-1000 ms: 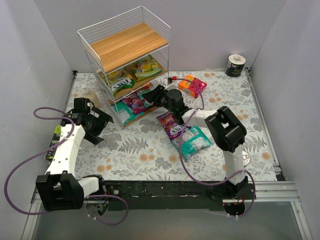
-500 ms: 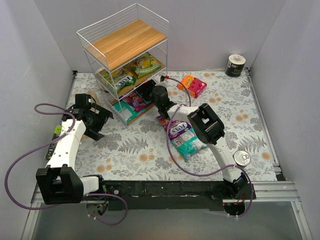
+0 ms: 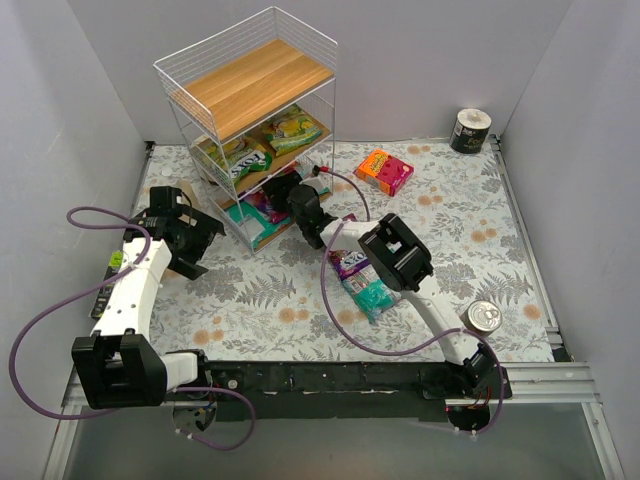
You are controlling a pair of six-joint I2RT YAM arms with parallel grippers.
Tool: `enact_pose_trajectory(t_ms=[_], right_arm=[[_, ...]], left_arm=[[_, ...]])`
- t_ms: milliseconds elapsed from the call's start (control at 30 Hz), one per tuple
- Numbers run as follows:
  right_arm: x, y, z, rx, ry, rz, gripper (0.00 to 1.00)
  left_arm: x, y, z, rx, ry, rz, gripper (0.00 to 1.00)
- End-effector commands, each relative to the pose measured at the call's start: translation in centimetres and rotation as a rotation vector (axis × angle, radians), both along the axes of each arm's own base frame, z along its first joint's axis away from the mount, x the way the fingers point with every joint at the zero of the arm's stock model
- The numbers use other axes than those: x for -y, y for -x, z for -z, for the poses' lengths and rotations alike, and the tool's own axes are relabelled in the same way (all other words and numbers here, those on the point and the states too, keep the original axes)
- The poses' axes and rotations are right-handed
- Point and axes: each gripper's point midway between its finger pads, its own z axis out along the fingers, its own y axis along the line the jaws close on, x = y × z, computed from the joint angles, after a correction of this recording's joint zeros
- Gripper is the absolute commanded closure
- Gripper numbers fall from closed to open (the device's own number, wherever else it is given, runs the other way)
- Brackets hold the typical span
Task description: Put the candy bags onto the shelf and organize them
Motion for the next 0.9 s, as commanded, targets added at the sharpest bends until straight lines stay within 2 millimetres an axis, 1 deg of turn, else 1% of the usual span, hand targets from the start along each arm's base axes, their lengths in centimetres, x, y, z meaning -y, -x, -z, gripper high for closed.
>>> enact_pose_trajectory(t_ms=[0, 33, 100, 133, 167, 200, 233, 267, 300, 333, 400, 433, 533, 600, 700, 767, 833, 867], right_arm=[[0.0, -2.0, -2.3, 0.020, -0.103, 0.119, 0.48], [0.1, -2.3, -1.3, -0.010, -0.124, 0.146, 0.48], [0.0, -2.9, -1.7, -0.009, -0.172, 0.167, 0.48], [0.1, -3.2, -0.8, -0.031, -0.186, 0.189, 0.48], [-0.2, -3.7, -1.7, -0.023, -0.214, 0.196, 0.48], [-0.3, -3.9, -1.6, -0.027, -0.221, 0.202, 0.49], [-0.4, -4.2, -0.8, -0.038, -0.221, 0.211, 0.49], [-0.6, -4.4, -0.8, -0.038, -0.228, 0.211, 0.49], [-1.0, -4.8, -2.0, -0.025, -0.251, 0.212, 0.49], [-1.1, -5.0, -0.7, -0.043, -0.238, 0.216, 0.49], [-1.2, -5.3, -0.9, -0.048, -0.261, 0.223, 0.49], [-1.1, -5.4, -0.1, -0.062, -0.259, 0.232, 0.49], [-0.8, -5.5, 0.4, -0.086, -0.314, 0.252, 0.49], [-0.7, -5.6, 0.6, -0.095, -0.335, 0.260, 0.50], [-0.8, -6.0, 0.3, -0.087, -0.344, 0.260, 0.51], [-0.9, -6.1, 0.6, -0.084, -0.351, 0.255, 0.61], [-0.8, -6.2, 0.2, -0.072, -0.360, 0.244, 0.72], [-0.7, -6.3, 0.2, -0.065, -0.354, 0.242, 0.83]], left_arm=[[-0.3, -0.8, -1.4, 0.058, -0.020, -0.012, 0.02], [-0.4, -0.8, -1.4, 0.055, -0.022, -0.011, 0.02], [-0.4, -0.9, -1.4, 0.055, -0.024, -0.007, 0.02], [-0.4, -0.9, -1.2, 0.047, -0.025, -0.006, 0.02], [-0.4, -1.0, -1.4, 0.052, -0.026, -0.004, 0.02], [-0.4, -1.0, -1.4, 0.052, -0.026, -0.004, 0.02], [-0.4, -1.0, -1.3, 0.049, -0.026, -0.001, 0.02], [-0.4, -1.0, -1.3, 0.049, -0.028, 0.000, 0.02], [-0.4, -1.0, -1.2, 0.044, -0.029, 0.001, 0.02], [-0.4, -1.0, -1.1, 0.041, -0.028, 0.003, 0.02], [-0.4, -1.1, -1.1, 0.038, -0.031, 0.005, 0.02], [-0.4, -1.2, -1.0, 0.038, -0.032, 0.008, 0.02], [-0.4, -1.4, -0.8, 0.033, -0.032, 0.011, 0.02], [-0.4, -1.4, -0.6, 0.027, -0.035, 0.015, 0.02], [-0.4, -1.3, -0.2, 0.017, -0.036, 0.020, 0.02], [-0.4, -1.3, -0.3, 0.018, -0.035, 0.024, 0.02], [-0.4, -1.3, -0.2, 0.014, -0.037, 0.028, 0.02], [-0.3, -1.3, -0.2, 0.014, -0.037, 0.031, 0.02]])
